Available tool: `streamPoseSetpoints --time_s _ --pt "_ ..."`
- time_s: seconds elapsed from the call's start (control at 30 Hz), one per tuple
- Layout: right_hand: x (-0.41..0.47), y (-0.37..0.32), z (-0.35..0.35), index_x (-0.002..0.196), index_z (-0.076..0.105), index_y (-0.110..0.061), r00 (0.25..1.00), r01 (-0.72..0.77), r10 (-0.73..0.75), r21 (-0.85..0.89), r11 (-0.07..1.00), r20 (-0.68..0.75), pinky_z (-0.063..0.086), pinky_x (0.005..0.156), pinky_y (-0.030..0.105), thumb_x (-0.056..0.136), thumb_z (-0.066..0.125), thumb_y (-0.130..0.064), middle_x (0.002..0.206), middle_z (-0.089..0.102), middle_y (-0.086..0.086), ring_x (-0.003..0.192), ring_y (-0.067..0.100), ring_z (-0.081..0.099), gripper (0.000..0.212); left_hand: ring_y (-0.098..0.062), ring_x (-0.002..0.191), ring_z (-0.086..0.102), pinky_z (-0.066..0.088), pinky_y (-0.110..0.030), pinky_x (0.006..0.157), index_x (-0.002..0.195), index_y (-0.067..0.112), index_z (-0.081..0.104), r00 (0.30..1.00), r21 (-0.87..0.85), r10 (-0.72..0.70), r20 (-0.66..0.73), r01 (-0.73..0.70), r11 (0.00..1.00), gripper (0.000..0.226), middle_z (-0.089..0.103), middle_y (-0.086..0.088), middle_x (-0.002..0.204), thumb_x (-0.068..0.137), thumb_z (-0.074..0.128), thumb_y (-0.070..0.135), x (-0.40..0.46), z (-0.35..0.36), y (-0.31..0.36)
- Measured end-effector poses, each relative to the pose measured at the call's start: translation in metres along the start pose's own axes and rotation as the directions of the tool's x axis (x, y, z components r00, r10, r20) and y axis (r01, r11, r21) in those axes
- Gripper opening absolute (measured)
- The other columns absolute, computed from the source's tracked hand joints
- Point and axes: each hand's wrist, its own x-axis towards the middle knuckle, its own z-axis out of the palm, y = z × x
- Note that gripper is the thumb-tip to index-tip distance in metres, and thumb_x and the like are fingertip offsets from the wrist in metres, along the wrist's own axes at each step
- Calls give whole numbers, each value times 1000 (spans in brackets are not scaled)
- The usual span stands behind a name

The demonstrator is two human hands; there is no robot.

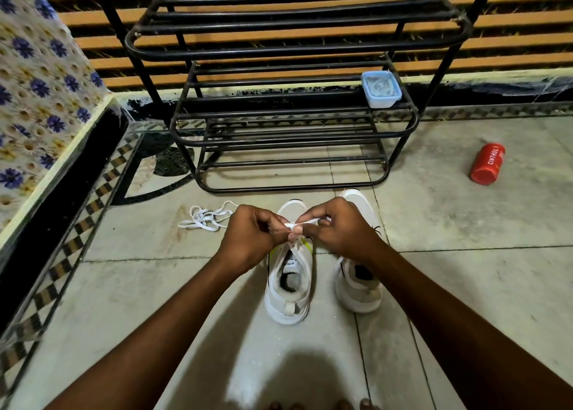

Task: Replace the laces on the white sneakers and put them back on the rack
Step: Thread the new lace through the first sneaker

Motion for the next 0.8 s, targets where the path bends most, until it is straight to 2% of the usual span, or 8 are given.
streamPoseSetpoints --time_s 0.07,0.1,0.2,0.3,0.4,0.47,0.57,0.8 --pt "0 4 5 81 81 -38 1000 -16 17 71 997 -13 54 68 41 76 86 -38 76 77 -3 77 32 70 7 -25 77 76 62 -44 81 70 -10 72 1000 -11 10 -15 -10 1000 21 77 -16 79 70 91 -1 -1 2 1" --pt "-1 4 6 81 81 -36 1000 -10 12 91 996 -22 55 71 42 76 87 -33 78 78 -3 80 33 72 8 -29 80 76 63 -45 82 69 -11 70 1000 -17 12 -21 -12 1000 24 77 -16 79 69 92 -1 -2 2 1" --pt "1 8 10 89 84 -21 999 32 -28 96 995 -37 58 75 41 77 87 -24 81 78 -7 80 20 74 13 -33 82 77 64 -46 82 68 -10 58 999 -58 2 -33 -4 998 32 77 -16 81 70 90 -5 -1 2 -1" --pt "3 10 12 90 83 -16 986 152 -153 -28 988 -71 55 67 35 81 82 -23 80 76 -5 72 10 69 11 -29 85 77 63 -43 81 76 0 57 999 -70 -3 -33 1 998 28 77 -17 85 77 83 -10 1 1 -2" --pt "3 12 15 92 81 -13 958 247 -273 -225 942 -92 51 61 34 83 70 -30 76 69 -5 65 16 63 22 -23 74 72 57 -31 62 95 3 63 998 -142 -46 -37 40 989 12 76 -18 92 92 68 -7 0 -1 -3" --pt "1 13 19 92 80 -11 937 284 -329 -283 916 -122 51 58 36 84 67 -30 72 58 -12 61 15 57 24 -25 73 72 55 -32 60 104 2 63 996 -188 -83 -21 77 979 14 77 -14 97 98 56 -8 0 -1 -4" --pt "-3 13 24 90 78 -10 902 342 -401 -304 889 -159 47 54 33 86 69 -25 74 44 -17 59 16 52 18 -25 71 74 52 -32 61 114 4 64 987 -201 -158 42 163 966 24 78 -15 94 95 61 -10 -1 -1 -7" --pt "-6 18 30 89 74 -8 880 357 -423 -286 889 -215 44 55 32 90 67 -17 75 51 -5 60 17 50 11 -19 69 71 48 -24 54 108 2 70 977 -143 -194 84 205 968 23 76 -20 89 90 66 -12 3 3 -8"
